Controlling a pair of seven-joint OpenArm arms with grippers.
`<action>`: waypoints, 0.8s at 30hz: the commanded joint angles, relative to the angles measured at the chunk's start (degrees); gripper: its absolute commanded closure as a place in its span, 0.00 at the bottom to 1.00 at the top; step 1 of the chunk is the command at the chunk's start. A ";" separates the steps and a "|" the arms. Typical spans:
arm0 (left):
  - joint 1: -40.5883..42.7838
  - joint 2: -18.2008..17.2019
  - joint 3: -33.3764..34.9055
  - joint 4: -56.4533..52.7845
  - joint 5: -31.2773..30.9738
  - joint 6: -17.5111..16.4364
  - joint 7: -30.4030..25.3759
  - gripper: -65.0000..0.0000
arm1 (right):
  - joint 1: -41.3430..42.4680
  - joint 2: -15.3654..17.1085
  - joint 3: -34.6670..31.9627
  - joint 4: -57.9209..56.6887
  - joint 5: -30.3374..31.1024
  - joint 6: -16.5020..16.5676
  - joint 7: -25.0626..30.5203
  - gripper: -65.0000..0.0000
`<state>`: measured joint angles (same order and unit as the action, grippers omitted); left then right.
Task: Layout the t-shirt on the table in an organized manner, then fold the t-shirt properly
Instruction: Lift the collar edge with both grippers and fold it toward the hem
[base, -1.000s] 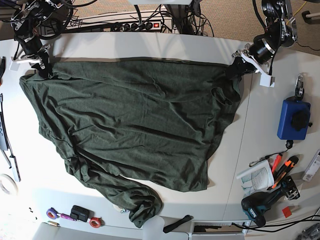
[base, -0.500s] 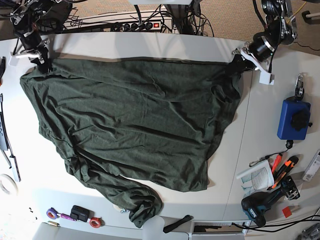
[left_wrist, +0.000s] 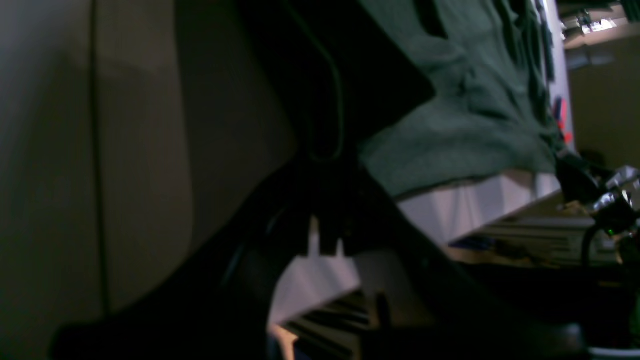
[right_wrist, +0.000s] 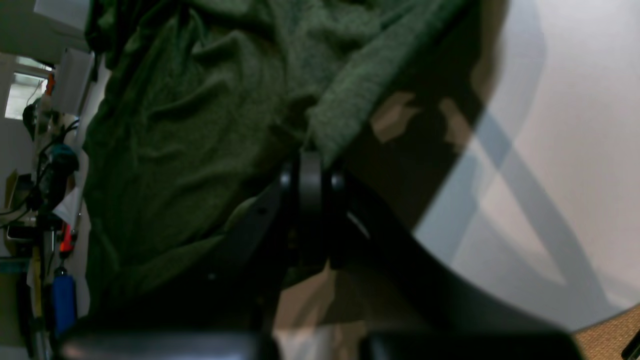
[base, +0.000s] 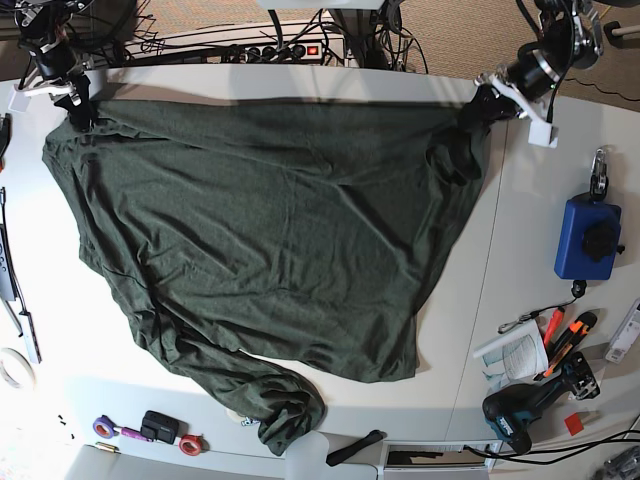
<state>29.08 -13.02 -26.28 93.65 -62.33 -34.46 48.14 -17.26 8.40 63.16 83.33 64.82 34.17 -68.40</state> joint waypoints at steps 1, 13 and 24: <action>0.87 -0.35 -0.74 0.61 -1.49 -0.17 0.13 1.00 | -0.57 1.16 0.39 1.11 1.79 0.94 0.79 1.00; 4.76 -0.31 -7.54 0.63 -13.84 -5.33 6.49 1.00 | -3.08 3.85 0.42 1.11 2.97 0.94 -0.46 1.00; 3.23 -0.33 -7.98 1.57 -21.77 -5.54 7.87 1.00 | -0.44 3.80 0.44 1.11 7.65 1.01 -1.57 1.00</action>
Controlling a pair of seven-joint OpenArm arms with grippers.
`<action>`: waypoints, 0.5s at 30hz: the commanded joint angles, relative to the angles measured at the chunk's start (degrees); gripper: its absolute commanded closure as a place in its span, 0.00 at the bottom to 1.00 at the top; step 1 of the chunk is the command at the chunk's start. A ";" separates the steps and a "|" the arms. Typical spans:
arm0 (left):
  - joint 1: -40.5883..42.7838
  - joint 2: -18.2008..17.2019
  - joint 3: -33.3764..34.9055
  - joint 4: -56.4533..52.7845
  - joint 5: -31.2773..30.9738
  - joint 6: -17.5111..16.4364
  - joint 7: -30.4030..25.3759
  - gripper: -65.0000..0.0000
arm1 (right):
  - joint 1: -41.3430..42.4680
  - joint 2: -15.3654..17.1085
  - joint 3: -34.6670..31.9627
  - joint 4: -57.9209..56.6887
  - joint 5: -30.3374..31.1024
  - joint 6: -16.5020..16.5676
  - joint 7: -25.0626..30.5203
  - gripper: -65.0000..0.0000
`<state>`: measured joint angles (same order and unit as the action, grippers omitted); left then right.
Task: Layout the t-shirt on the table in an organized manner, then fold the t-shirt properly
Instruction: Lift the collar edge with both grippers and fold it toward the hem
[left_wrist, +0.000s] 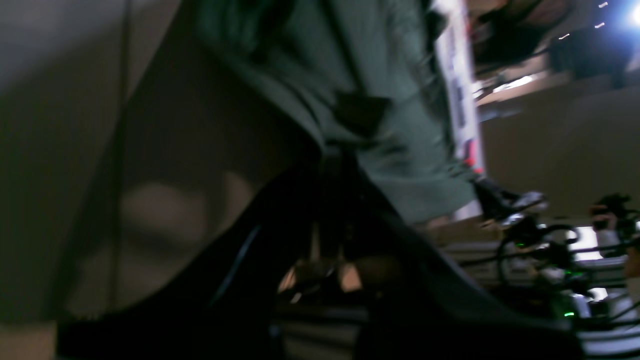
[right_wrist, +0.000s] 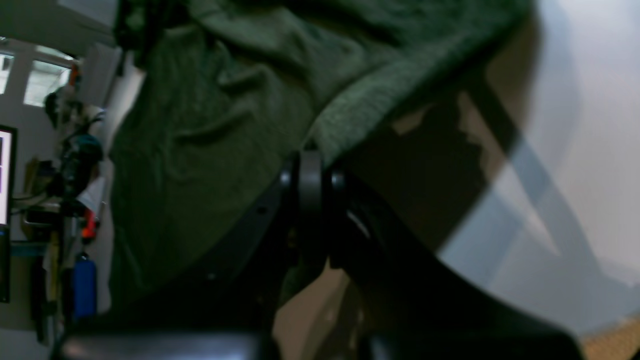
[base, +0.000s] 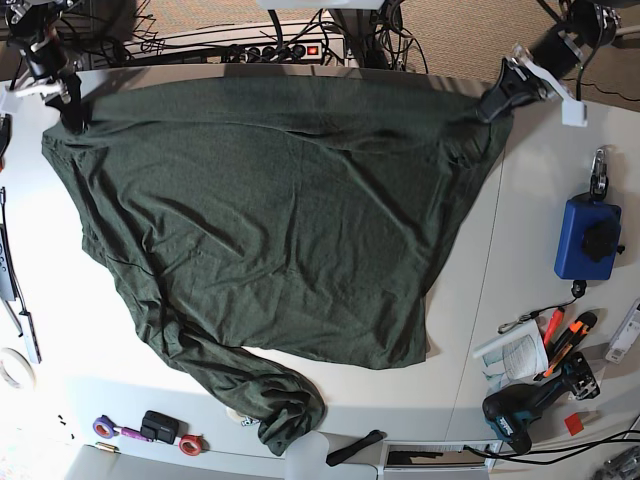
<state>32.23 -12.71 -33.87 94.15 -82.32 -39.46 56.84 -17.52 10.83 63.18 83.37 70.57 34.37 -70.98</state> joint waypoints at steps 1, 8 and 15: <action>-0.37 -0.63 -0.39 1.11 -2.54 -0.54 -0.85 1.00 | 0.61 1.38 0.39 1.07 1.92 0.81 1.01 1.00; -4.92 -0.66 -0.37 1.14 -2.68 -0.54 -0.66 1.00 | 5.42 1.38 0.26 1.07 0.96 0.83 0.98 1.00; -9.60 -0.66 8.26 1.11 5.05 -0.54 -4.48 1.00 | 9.11 1.38 0.24 1.07 -7.52 0.74 4.42 1.00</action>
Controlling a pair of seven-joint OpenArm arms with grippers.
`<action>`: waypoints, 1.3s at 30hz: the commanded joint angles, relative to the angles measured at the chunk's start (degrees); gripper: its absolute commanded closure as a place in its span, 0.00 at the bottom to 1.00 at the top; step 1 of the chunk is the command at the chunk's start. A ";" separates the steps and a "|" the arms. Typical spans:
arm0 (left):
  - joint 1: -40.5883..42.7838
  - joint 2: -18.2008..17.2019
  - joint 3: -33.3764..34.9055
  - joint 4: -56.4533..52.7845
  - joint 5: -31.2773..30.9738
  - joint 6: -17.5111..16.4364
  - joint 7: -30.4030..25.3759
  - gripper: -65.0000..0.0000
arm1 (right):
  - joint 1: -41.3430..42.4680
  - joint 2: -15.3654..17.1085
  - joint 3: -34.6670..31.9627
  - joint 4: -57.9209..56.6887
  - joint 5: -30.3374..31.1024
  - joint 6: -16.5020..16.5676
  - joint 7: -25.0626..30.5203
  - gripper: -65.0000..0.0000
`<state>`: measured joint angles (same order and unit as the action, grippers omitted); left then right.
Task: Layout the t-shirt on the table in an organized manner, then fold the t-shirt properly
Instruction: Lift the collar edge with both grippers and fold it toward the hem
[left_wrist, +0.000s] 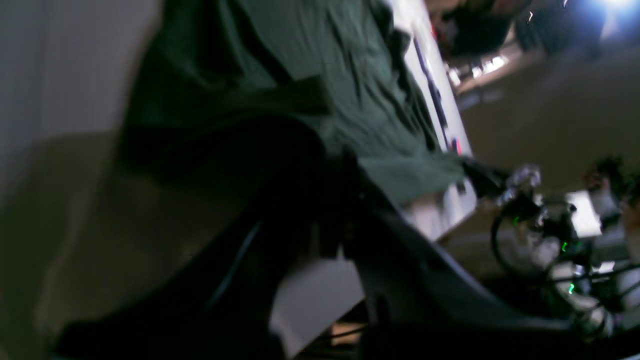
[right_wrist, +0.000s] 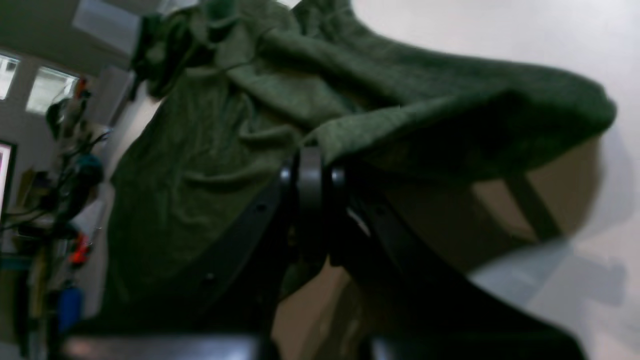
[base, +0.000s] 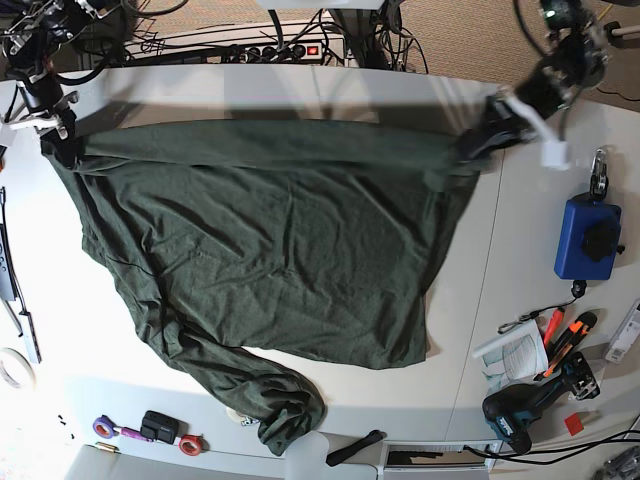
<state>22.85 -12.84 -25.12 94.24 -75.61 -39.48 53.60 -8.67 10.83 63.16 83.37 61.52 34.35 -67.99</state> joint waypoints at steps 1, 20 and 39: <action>-1.07 -0.50 1.18 1.03 0.28 -0.52 -2.58 1.00 | 0.52 1.38 0.15 1.07 1.01 0.76 1.90 1.00; -10.47 -0.50 1.31 1.05 8.94 -0.52 -8.31 1.00 | 3.61 1.07 -11.56 1.05 -12.44 -3.48 10.73 1.00; -10.64 -0.50 1.31 1.05 12.63 2.40 -13.11 1.00 | 6.80 1.09 -11.69 1.05 -23.65 -10.32 18.91 1.00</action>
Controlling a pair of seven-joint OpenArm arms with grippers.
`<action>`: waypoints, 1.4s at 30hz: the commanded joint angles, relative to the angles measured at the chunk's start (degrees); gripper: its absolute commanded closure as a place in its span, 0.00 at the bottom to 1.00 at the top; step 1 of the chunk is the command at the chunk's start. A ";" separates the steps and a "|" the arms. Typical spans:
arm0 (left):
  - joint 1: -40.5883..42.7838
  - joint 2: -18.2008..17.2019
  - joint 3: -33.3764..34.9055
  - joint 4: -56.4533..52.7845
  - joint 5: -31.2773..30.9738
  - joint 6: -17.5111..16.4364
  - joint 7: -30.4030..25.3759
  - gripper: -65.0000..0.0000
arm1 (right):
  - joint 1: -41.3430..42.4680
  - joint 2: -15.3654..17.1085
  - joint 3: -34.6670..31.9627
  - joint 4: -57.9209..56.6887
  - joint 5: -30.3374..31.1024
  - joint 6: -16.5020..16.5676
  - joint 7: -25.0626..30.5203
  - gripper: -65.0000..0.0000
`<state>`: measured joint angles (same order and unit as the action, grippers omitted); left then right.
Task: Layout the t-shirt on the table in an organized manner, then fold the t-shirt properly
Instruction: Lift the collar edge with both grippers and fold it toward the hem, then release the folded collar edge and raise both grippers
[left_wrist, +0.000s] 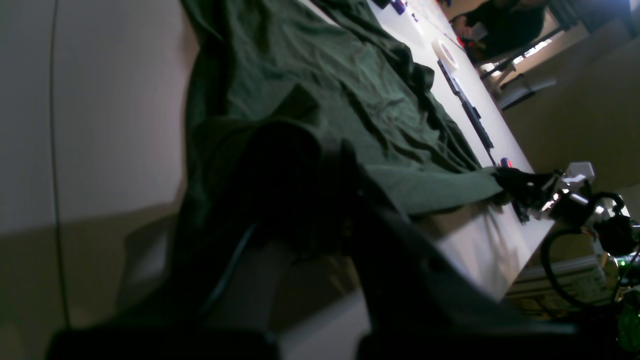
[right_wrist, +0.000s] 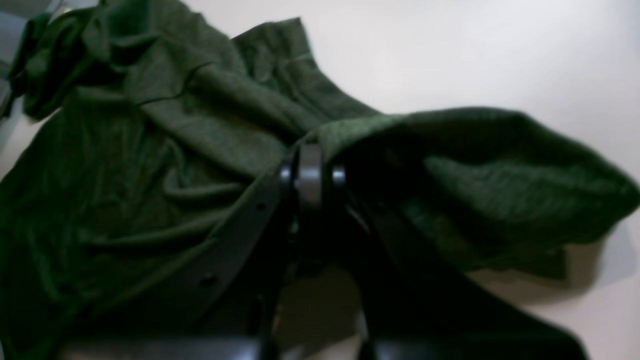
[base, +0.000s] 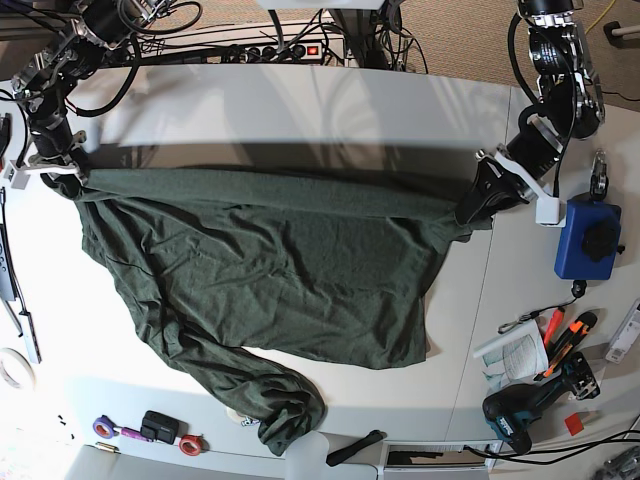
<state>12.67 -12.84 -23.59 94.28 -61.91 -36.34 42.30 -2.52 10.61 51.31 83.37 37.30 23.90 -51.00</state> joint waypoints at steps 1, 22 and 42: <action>-0.44 -0.50 -0.22 1.01 -1.07 -0.74 -1.79 1.00 | 0.66 1.31 0.15 1.05 0.57 0.07 1.88 1.00; -0.28 -0.52 -0.22 1.01 3.74 -1.18 -0.85 0.59 | 0.63 1.49 0.04 1.05 1.70 8.02 1.73 0.56; -0.26 -6.21 -17.55 1.05 -3.30 -3.66 -1.90 0.59 | 0.63 4.48 2.27 8.46 6.95 7.96 -10.25 0.56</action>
<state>12.82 -18.11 -40.86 94.30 -63.64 -39.31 41.45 -2.39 13.91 53.25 90.78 43.11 31.24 -62.92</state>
